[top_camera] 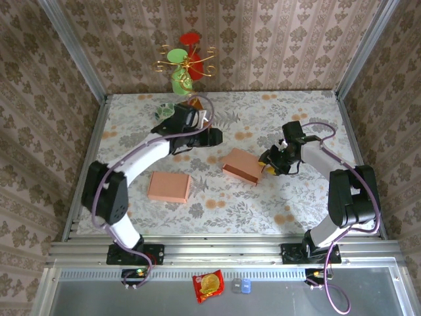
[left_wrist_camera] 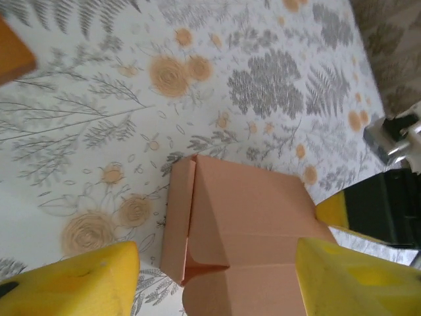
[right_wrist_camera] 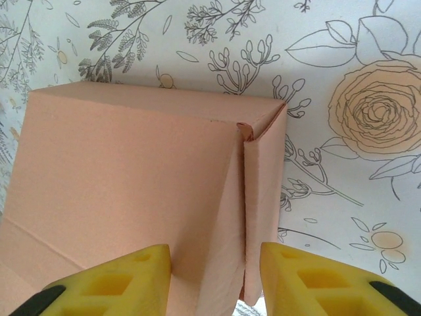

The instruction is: Fold the paper box

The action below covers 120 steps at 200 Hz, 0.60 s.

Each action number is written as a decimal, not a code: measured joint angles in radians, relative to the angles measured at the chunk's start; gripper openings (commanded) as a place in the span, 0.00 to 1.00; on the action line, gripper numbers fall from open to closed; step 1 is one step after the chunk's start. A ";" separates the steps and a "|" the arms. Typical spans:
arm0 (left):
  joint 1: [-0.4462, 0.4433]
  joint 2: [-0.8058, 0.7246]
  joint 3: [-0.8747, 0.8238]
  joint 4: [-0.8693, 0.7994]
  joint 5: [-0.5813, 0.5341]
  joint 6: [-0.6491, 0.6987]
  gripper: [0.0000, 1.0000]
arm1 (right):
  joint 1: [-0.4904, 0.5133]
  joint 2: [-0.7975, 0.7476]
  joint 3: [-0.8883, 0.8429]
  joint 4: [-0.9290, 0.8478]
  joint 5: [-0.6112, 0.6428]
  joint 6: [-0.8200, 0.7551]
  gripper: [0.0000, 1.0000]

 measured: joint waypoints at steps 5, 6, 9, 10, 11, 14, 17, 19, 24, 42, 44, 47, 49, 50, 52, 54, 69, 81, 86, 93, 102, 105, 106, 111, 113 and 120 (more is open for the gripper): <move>-0.002 0.030 0.026 -0.017 0.014 0.009 0.65 | 0.001 0.000 0.000 0.000 0.002 -0.001 0.45; -0.003 0.039 0.032 -0.022 0.017 0.012 0.65 | 0.001 0.000 0.000 0.000 0.003 0.000 0.45; -0.005 0.055 0.045 -0.032 0.023 0.019 0.65 | 0.001 0.000 0.000 0.000 0.003 -0.001 0.45; -0.006 0.063 0.051 -0.037 0.026 0.022 0.65 | 0.001 0.000 0.000 0.000 0.003 -0.001 0.45; -0.006 0.066 0.053 -0.039 0.027 0.023 0.65 | 0.001 0.000 0.000 0.000 0.003 -0.001 0.45; -0.007 0.082 0.063 -0.047 0.031 0.029 0.65 | 0.002 0.000 0.000 0.000 0.004 -0.001 0.46; -0.009 0.099 0.075 -0.059 0.037 0.036 0.65 | 0.002 0.000 0.000 0.000 0.005 -0.001 0.46; -0.011 0.109 0.080 -0.065 0.040 0.041 0.65 | 0.002 0.000 0.000 0.000 0.006 -0.001 0.46; -0.014 0.132 0.094 -0.082 0.046 0.052 0.65 | 0.003 0.000 0.000 0.000 0.006 -0.003 0.46; -0.034 0.193 0.124 -0.138 0.056 0.090 0.65 | 0.004 0.000 0.000 0.000 0.006 -0.003 0.47; -0.036 0.199 0.126 -0.144 0.057 0.093 0.65 | 0.004 0.000 0.000 0.000 0.006 -0.003 0.48; -0.039 0.206 0.129 -0.152 0.057 0.098 0.65 | 0.004 0.000 0.000 0.000 0.006 -0.003 0.48; -0.042 0.211 0.130 -0.156 0.057 0.102 0.64 | 0.005 0.000 0.000 0.000 0.006 -0.003 0.48; -0.042 0.213 0.130 -0.160 0.057 0.104 0.64 | 0.005 0.000 0.000 0.000 0.006 -0.003 0.48; -0.044 0.216 0.130 -0.163 0.057 0.106 0.64 | 0.004 0.000 0.000 0.000 0.006 -0.003 0.48; -0.046 0.219 0.130 -0.166 0.057 0.108 0.64 | 0.005 0.000 0.000 0.000 0.006 -0.003 0.48; -0.059 0.238 0.130 -0.190 0.061 0.124 0.63 | 0.006 0.001 0.000 0.000 0.006 -0.003 0.48; -0.064 0.243 0.129 -0.193 0.065 0.131 0.62 | 0.008 0.002 0.000 0.000 0.006 -0.003 0.49; -0.064 0.244 0.128 -0.193 0.065 0.132 0.61 | 0.010 0.002 0.000 0.000 0.006 -0.003 0.49; -0.065 0.244 0.124 -0.190 0.068 0.134 0.61 | 0.010 0.002 0.000 0.000 0.006 -0.004 0.49; -0.065 0.244 0.117 -0.185 0.069 0.135 0.61 | 0.010 0.002 0.000 0.001 0.006 -0.004 0.49; -0.065 0.244 0.114 -0.182 0.070 0.135 0.61 | 0.010 0.002 0.000 0.001 0.006 -0.005 0.49; -0.065 0.244 0.113 -0.182 0.070 0.135 0.60 | 0.010 0.002 -0.001 0.001 0.006 -0.005 0.49; -0.065 0.244 0.106 -0.178 0.072 0.135 0.60 | 0.011 0.002 -0.002 0.002 0.006 -0.007 0.49; -0.065 0.244 0.103 -0.176 0.072 0.135 0.60 | 0.011 0.002 -0.002 0.002 0.006 -0.007 0.49; -0.066 0.244 0.094 -0.173 0.072 0.135 0.60 | 0.011 0.002 -0.005 0.003 0.006 -0.008 0.49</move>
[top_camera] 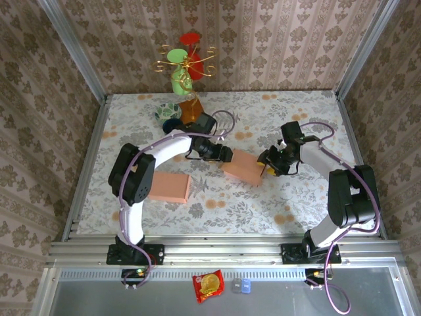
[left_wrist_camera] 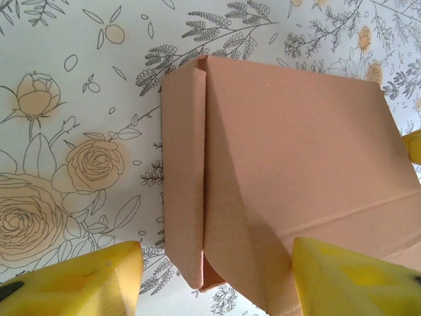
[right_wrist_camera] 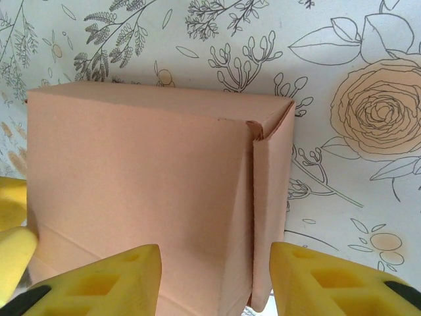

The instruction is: Fold the paper box

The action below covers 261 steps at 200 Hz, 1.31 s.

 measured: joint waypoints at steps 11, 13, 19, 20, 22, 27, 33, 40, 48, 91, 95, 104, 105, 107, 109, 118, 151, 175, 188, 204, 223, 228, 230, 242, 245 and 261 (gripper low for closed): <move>0.000 0.000 -0.017 0.006 0.000 0.000 0.60 | 0.000 0.000 -0.006 0.002 0.000 -0.003 0.50; 0.000 0.000 -0.019 0.006 0.000 0.000 0.60 | 0.000 0.000 -0.008 0.002 0.000 -0.004 0.50; -0.002 0.000 -0.026 0.006 0.000 0.000 0.59 | 0.000 0.000 -0.013 0.002 0.000 -0.008 0.50; -0.002 0.000 -0.027 0.006 0.000 0.000 0.59 | 0.000 0.000 -0.014 0.002 0.000 -0.009 0.50; -0.002 0.000 -0.029 0.006 0.000 0.000 0.59 | 0.000 0.000 -0.016 0.002 0.000 -0.011 0.50; -0.002 0.000 -0.034 0.008 0.000 0.000 0.59 | 0.000 0.000 -0.021 0.002 0.000 -0.015 0.50; -0.004 0.000 -0.038 0.011 -0.001 0.000 0.59 | 0.000 0.001 -0.026 0.002 0.000 -0.018 0.50; -0.006 0.000 -0.043 0.016 -0.001 0.000 0.58 | 0.000 0.001 -0.032 0.002 0.000 -0.019 0.50; -0.008 0.000 -0.047 0.021 0.000 0.000 0.58 | 0.000 0.001 -0.037 0.002 0.000 -0.021 0.50; -0.015 0.000 -0.063 0.050 0.001 -0.008 0.52 | 0.000 0.001 -0.060 0.019 0.000 -0.031 0.49; -0.017 0.000 -0.065 0.053 0.003 -0.009 0.51 | 0.000 0.002 -0.062 0.021 0.000 -0.034 0.49; -0.019 0.000 -0.072 0.063 0.004 -0.014 0.50 | 0.001 0.006 -0.067 0.032 -0.001 -0.040 0.48; -0.019 0.000 -0.073 0.064 0.005 -0.015 0.50 | 0.001 0.006 -0.068 0.032 -0.001 -0.041 0.48; -0.019 0.000 -0.075 0.066 0.005 -0.015 0.50 | 0.001 0.007 -0.068 0.035 -0.001 -0.040 0.47; -0.019 0.000 -0.077 0.069 0.006 -0.016 0.50 | 0.001 0.009 -0.069 0.038 -0.001 -0.043 0.47; -0.020 0.000 -0.087 0.079 0.007 -0.023 0.49 | 0.002 0.018 -0.073 0.048 -0.001 -0.047 0.46; -0.020 0.000 -0.116 0.108 0.016 -0.038 0.47 | 0.002 0.044 -0.078 0.081 -0.015 -0.053 0.42; -0.019 -0.002 -0.139 0.143 0.031 -0.047 0.45 | 0.002 0.048 -0.080 0.101 -0.023 -0.066 0.40; -0.019 -0.009 -0.156 0.168 0.035 -0.054 0.44 | 0.002 0.048 -0.084 0.109 -0.027 -0.071 0.38; -0.019 -0.018 -0.174 0.191 0.039 -0.063 0.40 | 0.002 0.048 -0.089 0.123 -0.032 -0.074 0.37; -0.019 -0.023 -0.184 0.208 0.045 -0.071 0.37 | 0.001 0.048 -0.096 0.137 -0.038 -0.077 0.37; -0.019 -0.024 -0.187 0.212 0.045 -0.072 0.36 | 0.000 0.048 -0.099 0.142 -0.041 -0.079 0.38; -0.019 -0.025 -0.187 0.213 0.046 -0.073 0.36 | -0.002 0.048 -0.100 0.144 -0.043 -0.080 0.39; -0.019 -0.029 -0.194 0.223 0.048 -0.079 0.34 | -0.006 0.045 -0.109 0.157 -0.050 -0.091 0.47; -0.019 -0.031 -0.197 0.225 0.048 -0.080 0.33 | -0.007 0.043 -0.113 0.161 -0.054 -0.088 0.50; -0.016 -0.045 -0.217 0.246 0.049 -0.088 0.30 | -0.018 0.035 -0.142 0.192 -0.061 -0.108 0.63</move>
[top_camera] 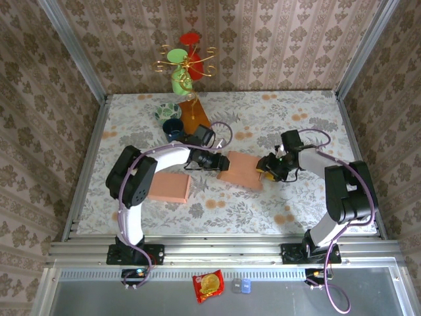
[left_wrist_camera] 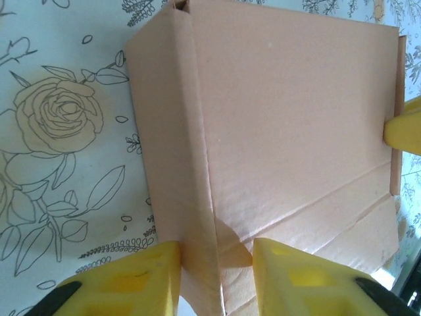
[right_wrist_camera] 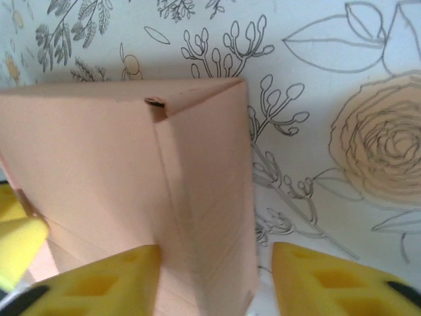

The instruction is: Fold the paper box

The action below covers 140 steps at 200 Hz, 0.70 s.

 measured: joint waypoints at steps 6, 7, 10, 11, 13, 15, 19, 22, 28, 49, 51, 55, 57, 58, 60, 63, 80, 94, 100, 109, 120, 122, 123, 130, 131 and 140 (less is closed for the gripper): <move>0.005 -0.004 -0.008 0.008 0.002 -0.004 0.30 | -0.004 -0.005 -0.013 0.013 -0.006 -0.001 0.66; 0.005 -0.005 -0.009 0.008 0.003 -0.003 0.30 | -0.004 -0.006 -0.014 0.014 -0.006 -0.003 0.66; 0.005 -0.006 -0.013 0.013 0.005 -0.007 0.29 | -0.006 -0.010 -0.023 0.021 -0.010 0.001 0.67; 0.005 -0.006 -0.013 0.014 0.005 -0.008 0.29 | -0.006 -0.010 -0.024 0.021 -0.011 0.001 0.68; 0.006 -0.007 -0.016 0.018 0.007 -0.010 0.29 | -0.008 -0.011 -0.028 0.027 -0.014 -0.004 0.68; 0.008 -0.008 -0.018 0.021 0.008 -0.010 0.29 | -0.009 -0.014 -0.032 0.029 -0.016 -0.008 0.69; 0.010 -0.008 -0.023 0.030 0.014 -0.016 0.29 | -0.011 -0.017 -0.041 0.037 -0.024 -0.008 0.69; 0.011 -0.009 -0.027 0.035 0.016 -0.017 0.29 | -0.011 -0.019 -0.045 0.041 -0.027 -0.011 0.69; 0.015 -0.010 -0.034 0.047 0.023 -0.023 0.28 | -0.014 -0.023 -0.054 0.055 -0.040 -0.014 0.70; 0.030 -0.018 -0.066 0.094 0.045 -0.041 0.27 | -0.024 -0.025 -0.072 0.113 -0.087 -0.014 0.72; 0.031 -0.018 -0.069 0.098 0.048 -0.042 0.27 | -0.024 -0.025 -0.074 0.121 -0.093 -0.013 0.72; 0.034 -0.019 -0.074 0.106 0.051 -0.046 0.26 | -0.026 -0.025 -0.078 0.135 -0.104 -0.014 0.72; 0.036 -0.019 -0.076 0.111 0.054 -0.049 0.26 | -0.027 -0.025 -0.079 0.142 -0.109 -0.013 0.72; 0.037 -0.020 -0.077 0.112 0.055 -0.050 0.26 | -0.027 -0.025 -0.080 0.144 -0.111 -0.014 0.72; 0.038 -0.021 -0.080 0.116 0.057 -0.049 0.26 | -0.029 -0.025 -0.081 0.150 -0.116 -0.013 0.72; 0.039 -0.021 -0.083 0.121 0.060 -0.052 0.26 | -0.030 -0.025 -0.083 0.159 -0.122 -0.013 0.72; 0.051 -0.022 -0.097 0.146 0.076 -0.065 0.25 | -0.035 -0.025 -0.091 0.204 -0.159 -0.013 0.72; 0.060 -0.022 -0.105 0.161 0.085 -0.076 0.25 | -0.036 -0.024 -0.097 0.238 -0.183 -0.013 0.72; 0.064 -0.022 -0.107 0.167 0.086 -0.078 0.24 | -0.036 -0.024 -0.100 0.251 -0.192 -0.012 0.72; 0.069 -0.022 -0.111 0.177 0.089 -0.083 0.24 | -0.036 -0.021 -0.104 0.273 -0.208 -0.010 0.73; 0.076 -0.022 -0.119 0.192 0.093 -0.094 0.23 | -0.036 -0.015 -0.108 0.292 -0.220 -0.010 0.73; 0.076 -0.022 -0.121 0.195 0.093 -0.095 0.23 | -0.036 -0.014 -0.109 0.296 -0.222 -0.009 0.73; 0.077 -0.022 -0.121 0.196 0.093 -0.097 0.23 | -0.036 -0.013 -0.109 0.298 -0.223 -0.010 0.73; 0.079 -0.022 -0.125 0.204 0.097 -0.102 0.22 | -0.036 -0.008 -0.112 0.305 -0.228 -0.010 0.73; 0.080 -0.022 -0.126 0.205 0.098 -0.103 0.22 | -0.036 -0.008 -0.112 0.306 -0.228 -0.010 0.73; 0.083 -0.022 -0.130 0.215 0.105 -0.112 0.21 | -0.036 -0.002 -0.115 0.313 -0.231 -0.010 0.72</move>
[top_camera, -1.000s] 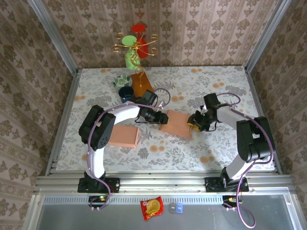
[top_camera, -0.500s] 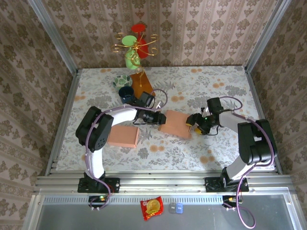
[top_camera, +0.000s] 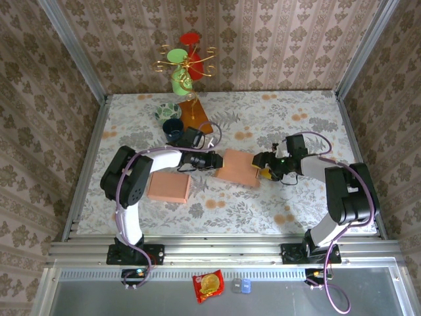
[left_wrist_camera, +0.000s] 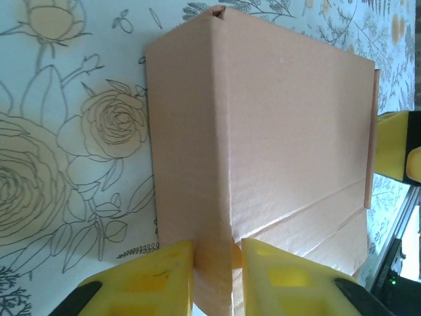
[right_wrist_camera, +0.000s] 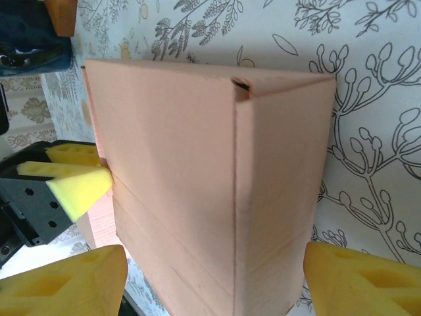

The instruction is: Fold the paper box

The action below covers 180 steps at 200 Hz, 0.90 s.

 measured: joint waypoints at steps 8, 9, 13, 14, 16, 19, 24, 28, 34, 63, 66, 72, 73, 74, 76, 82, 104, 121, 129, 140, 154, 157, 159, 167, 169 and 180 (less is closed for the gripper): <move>0.002 0.000 -0.003 0.006 0.006 -0.005 0.20 | 0.000 0.003 -0.003 0.005 -0.001 0.000 0.73; 0.003 0.000 -0.004 0.008 0.007 -0.005 0.20 | 0.000 0.003 -0.003 0.005 -0.001 0.000 0.73; 0.005 0.000 -0.005 0.010 0.009 -0.009 0.20 | 0.000 0.005 -0.005 0.007 -0.001 0.000 0.73; 0.005 0.000 -0.005 0.010 0.010 -0.008 0.20 | 0.000 0.005 -0.005 0.008 -0.001 0.000 0.73; 0.005 0.000 -0.005 0.011 0.011 -0.009 0.20 | 0.000 0.006 -0.005 0.009 -0.001 0.000 0.73; 0.006 0.000 -0.005 0.013 0.013 -0.012 0.20 | 0.000 0.006 -0.007 0.011 -0.002 0.000 0.73; 0.007 0.000 -0.006 0.015 0.014 -0.014 0.19 | 0.000 0.006 -0.009 0.013 -0.002 0.000 0.73; 0.009 0.000 -0.006 0.017 0.014 -0.016 0.19 | 0.000 0.006 -0.011 0.013 -0.002 0.000 0.73; 0.011 0.000 -0.007 0.019 0.016 -0.019 0.19 | 0.000 0.006 -0.014 0.015 -0.003 0.000 0.73; 0.019 -0.001 -0.021 0.041 0.030 -0.028 0.16 | 0.000 0.007 -0.018 0.032 -0.004 0.000 0.73; 0.020 -0.001 -0.023 0.043 0.032 -0.031 0.16 | 0.000 0.007 -0.018 0.035 -0.004 0.000 0.73; 0.021 -0.001 -0.025 0.047 0.036 -0.035 0.14 | 0.000 0.007 -0.018 0.039 -0.005 0.000 0.73; 0.021 -0.001 -0.025 0.047 0.036 -0.035 0.14 | 0.000 0.007 -0.018 0.039 -0.005 0.000 0.73; 0.022 -0.001 -0.025 0.048 0.037 -0.034 0.14 | 0.000 0.007 -0.018 0.040 -0.006 0.000 0.73; 0.023 -0.001 -0.026 0.049 0.037 -0.035 0.14 | 0.000 0.007 -0.018 0.040 -0.007 0.000 0.73; 0.024 -0.001 -0.027 0.053 0.040 -0.039 0.13 | 0.000 0.007 -0.018 0.040 -0.007 0.000 0.73; 0.029 -0.001 -0.035 0.068 0.047 -0.048 0.13 | 0.000 0.010 -0.018 0.040 -0.011 -0.001 0.73; 0.033 -0.001 -0.043 0.083 0.051 -0.053 0.12 | 0.000 0.015 -0.018 0.045 -0.019 -0.001 0.74; 0.033 -0.001 -0.046 0.089 0.053 -0.058 0.12 | 0.000 0.016 -0.018 0.048 -0.025 -0.001 0.74; 0.033 -0.001 -0.050 0.097 0.055 -0.064 0.12 | 0.000 0.018 -0.018 0.057 -0.031 -0.001 0.74; 0.033 -0.001 -0.051 0.103 0.055 -0.068 0.12 | 0.005 0.024 -0.015 0.062 -0.034 0.000 0.73; 0.033 -0.001 -0.051 0.103 0.055 -0.069 0.12 | 0.006 0.026 -0.014 0.062 -0.035 -0.001 0.73; 0.033 -0.001 -0.051 0.104 0.055 -0.070 0.12 | 0.008 0.027 -0.013 0.062 -0.036 0.000 0.73; 0.033 -0.001 -0.051 0.104 0.055 -0.071 0.12 | 0.012 0.034 -0.008 0.063 -0.037 0.000 0.72; 0.033 -0.001 -0.051 0.105 0.055 -0.071 0.12 | 0.013 0.035 -0.007 0.063 -0.037 0.000 0.72; 0.033 -0.001 -0.051 0.105 0.055 -0.071 0.12 | 0.021 0.048 0.002 0.067 -0.041 0.004 0.71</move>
